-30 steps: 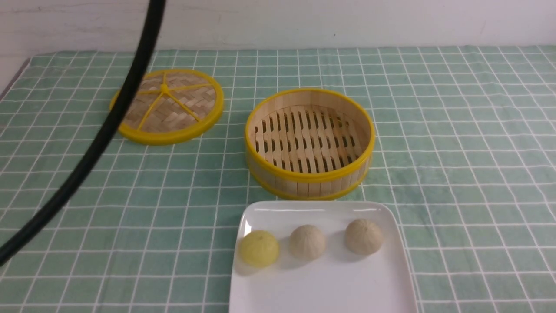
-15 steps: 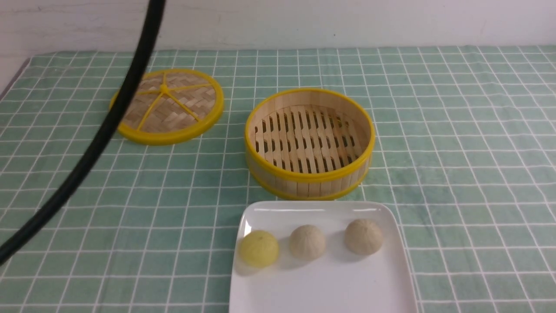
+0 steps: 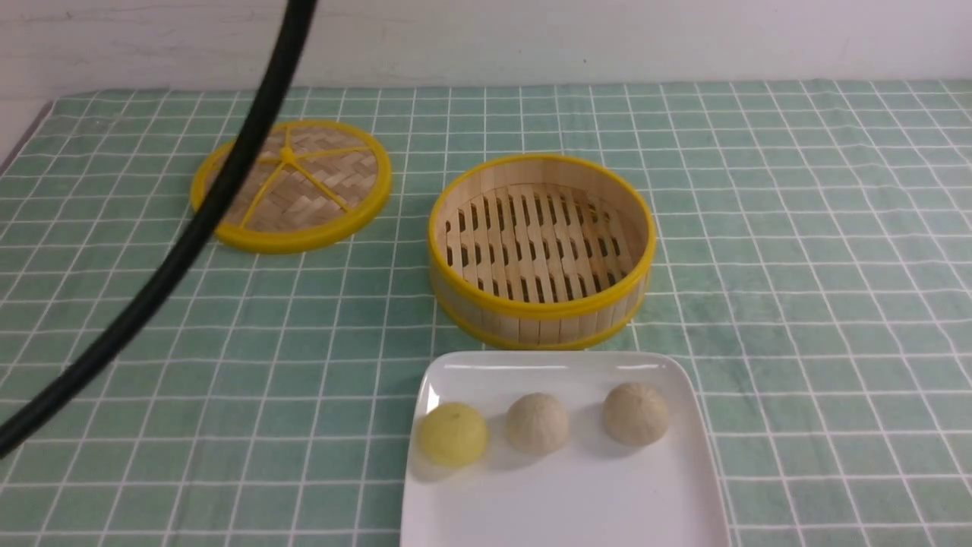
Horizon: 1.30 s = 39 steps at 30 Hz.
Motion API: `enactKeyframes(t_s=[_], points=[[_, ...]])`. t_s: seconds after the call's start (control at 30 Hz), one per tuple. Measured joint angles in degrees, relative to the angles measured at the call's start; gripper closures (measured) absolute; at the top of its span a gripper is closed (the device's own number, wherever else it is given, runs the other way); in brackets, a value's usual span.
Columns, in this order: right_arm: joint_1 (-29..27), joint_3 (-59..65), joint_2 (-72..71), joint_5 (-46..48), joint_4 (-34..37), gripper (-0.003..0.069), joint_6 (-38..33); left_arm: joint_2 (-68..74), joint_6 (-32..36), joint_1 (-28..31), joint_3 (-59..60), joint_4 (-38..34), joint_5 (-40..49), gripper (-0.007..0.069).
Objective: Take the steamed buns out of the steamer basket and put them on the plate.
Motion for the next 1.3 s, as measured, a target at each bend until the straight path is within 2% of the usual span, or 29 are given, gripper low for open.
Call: enactKeyframes(t_s=[0.6, 0.8, 1.0, 1.17, 1.2, 1.3], points=[[0.0, 0.0, 0.0, 0.0, 0.0, 0.0419, 0.0, 0.74, -0.44, 0.0, 0.07, 3.54, 1.43, 0.0372], [0.0, 0.0, 0.0, 0.0, 0.0, 0.0419, 0.0, 2.68, -5.49, 0.0, 0.07, 5.31, 1.06, 0.0372], [0.0, 0.0, 0.0, 0.0, 0.0, 0.0419, 0.0, 9.04, -15.17, 0.0, 2.42, 12.85, -0.46, 0.0372], [0.0, 0.0, 0.0, 0.0, 0.0, 0.0419, 0.0, 9.99, -19.8, 2.19, 10.94, 14.68, -9.58, 0.0372], [-0.04, 0.0, 0.0, 0.0, 0.0, 0.0419, 0.0, 9.28, -20.41, 5.32, 16.63, 13.03, -16.14, 0.0372], [-0.04, 0.0, 0.0, 0.0, 0.0, 0.0419, 0.0, 6.41, -20.73, 14.14, 27.99, 6.46, -28.34, 0.0372]])
